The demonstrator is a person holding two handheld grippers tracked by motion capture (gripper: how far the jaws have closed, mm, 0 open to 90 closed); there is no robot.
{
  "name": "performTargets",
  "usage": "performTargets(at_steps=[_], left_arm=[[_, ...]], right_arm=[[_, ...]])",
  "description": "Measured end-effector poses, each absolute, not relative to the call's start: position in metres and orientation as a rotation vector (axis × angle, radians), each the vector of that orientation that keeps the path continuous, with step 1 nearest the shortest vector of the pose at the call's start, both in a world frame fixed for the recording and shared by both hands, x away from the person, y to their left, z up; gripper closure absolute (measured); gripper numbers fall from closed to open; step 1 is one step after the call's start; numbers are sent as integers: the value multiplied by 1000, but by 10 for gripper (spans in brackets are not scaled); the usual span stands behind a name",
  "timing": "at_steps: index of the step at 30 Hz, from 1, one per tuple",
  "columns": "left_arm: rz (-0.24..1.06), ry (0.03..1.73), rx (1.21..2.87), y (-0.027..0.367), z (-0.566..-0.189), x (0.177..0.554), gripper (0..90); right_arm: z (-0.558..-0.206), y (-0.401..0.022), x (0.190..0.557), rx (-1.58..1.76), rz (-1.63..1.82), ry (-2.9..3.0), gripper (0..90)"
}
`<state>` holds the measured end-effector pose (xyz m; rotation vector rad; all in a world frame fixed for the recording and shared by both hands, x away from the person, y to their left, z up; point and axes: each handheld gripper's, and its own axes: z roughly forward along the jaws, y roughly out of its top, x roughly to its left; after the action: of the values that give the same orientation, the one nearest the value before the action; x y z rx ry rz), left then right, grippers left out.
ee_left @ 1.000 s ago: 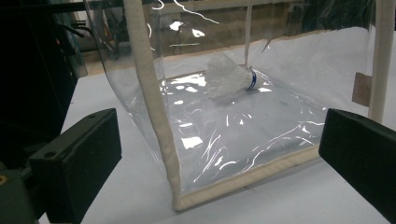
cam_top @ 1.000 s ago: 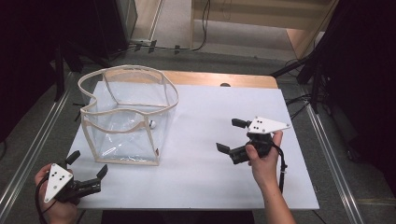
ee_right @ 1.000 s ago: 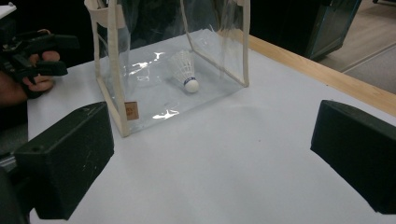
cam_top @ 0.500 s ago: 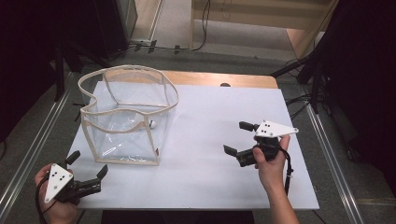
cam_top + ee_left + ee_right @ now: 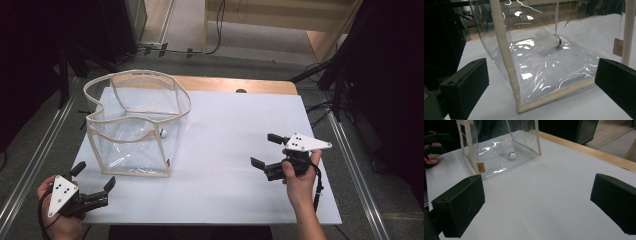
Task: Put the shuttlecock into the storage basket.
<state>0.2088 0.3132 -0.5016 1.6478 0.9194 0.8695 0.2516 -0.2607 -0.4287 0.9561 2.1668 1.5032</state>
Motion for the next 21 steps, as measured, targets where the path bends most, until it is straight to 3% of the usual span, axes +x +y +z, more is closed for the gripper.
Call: performTargets(at_steps=[21], left_arm=[[872, 916, 1651, 312, -502, 208, 0]], right_arm=[[-460, -297, 233, 1068, 1468, 2117, 0]])
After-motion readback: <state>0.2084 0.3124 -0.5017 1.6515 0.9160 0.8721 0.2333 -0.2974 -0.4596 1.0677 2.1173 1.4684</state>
